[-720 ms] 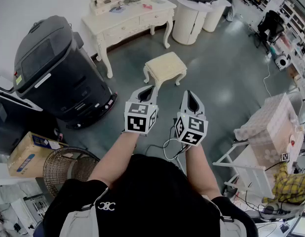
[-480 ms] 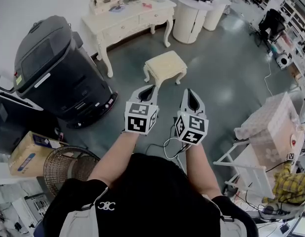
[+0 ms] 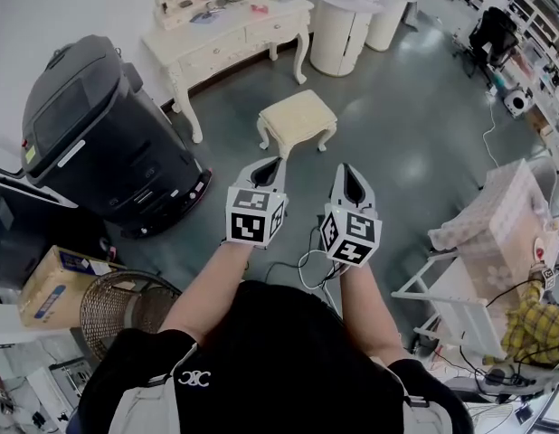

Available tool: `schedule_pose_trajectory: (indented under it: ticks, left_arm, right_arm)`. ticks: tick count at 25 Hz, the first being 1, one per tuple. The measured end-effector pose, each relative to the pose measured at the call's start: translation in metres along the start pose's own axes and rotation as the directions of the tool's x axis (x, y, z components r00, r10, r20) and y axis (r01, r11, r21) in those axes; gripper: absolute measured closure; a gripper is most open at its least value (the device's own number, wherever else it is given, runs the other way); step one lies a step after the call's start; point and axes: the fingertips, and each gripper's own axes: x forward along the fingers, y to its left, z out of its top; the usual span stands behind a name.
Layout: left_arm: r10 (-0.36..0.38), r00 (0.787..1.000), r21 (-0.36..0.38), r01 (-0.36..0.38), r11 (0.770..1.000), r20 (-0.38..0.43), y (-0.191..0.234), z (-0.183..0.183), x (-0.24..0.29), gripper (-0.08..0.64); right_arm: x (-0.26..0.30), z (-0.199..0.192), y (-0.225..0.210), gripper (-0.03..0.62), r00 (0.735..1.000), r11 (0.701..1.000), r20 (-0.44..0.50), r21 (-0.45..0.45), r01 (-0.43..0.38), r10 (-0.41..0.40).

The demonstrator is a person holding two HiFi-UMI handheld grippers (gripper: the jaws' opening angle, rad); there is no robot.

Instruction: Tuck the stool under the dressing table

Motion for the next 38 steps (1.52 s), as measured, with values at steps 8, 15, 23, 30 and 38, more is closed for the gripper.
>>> schedule_pose_trajectory:
  ticks: [8, 15, 23, 30, 38]
  left_arm:
    - [-0.010, 0.999, 0.012, 0.011, 1.000, -0.031, -0.034, -0.008, 0.015, 0.560]
    - [0.015, 0.998, 0.015, -0.014, 1.000, -0.063, -0.069, -0.020, 0.026, 0.560]
    - [0.036, 0.996, 0.040, -0.033, 0.999, -0.079, -0.082, -0.019, 0.044, 0.560]
    - [0.007, 0.997, 0.042, -0.004, 0.999, -0.077, -0.075, -0.012, 0.083, 0.560]
    - [-0.034, 0.997, -0.039, 0.031, 0.999, -0.068, -0.038, -0.009, 0.175, 0.560]
  right_arm:
    - [-0.014, -0.009, -0.040, 0.583, 1.000, 0.999, -0.021, 0.026, 0.019, -0.018]
    - [-0.031, -0.024, -0.086, 0.583, 0.999, 0.997, -0.052, 0.072, 0.017, -0.013]
    - [-0.025, -0.030, -0.113, 0.583, 0.998, 0.993, -0.065, 0.122, 0.010, -0.002]
    - [0.003, -0.032, -0.132, 0.583, 0.997, 0.991, -0.075, 0.133, 0.031, -0.021]
    - [0.087, -0.043, -0.151, 0.583, 0.992, 0.996, -0.125, 0.088, 0.029, -0.017]
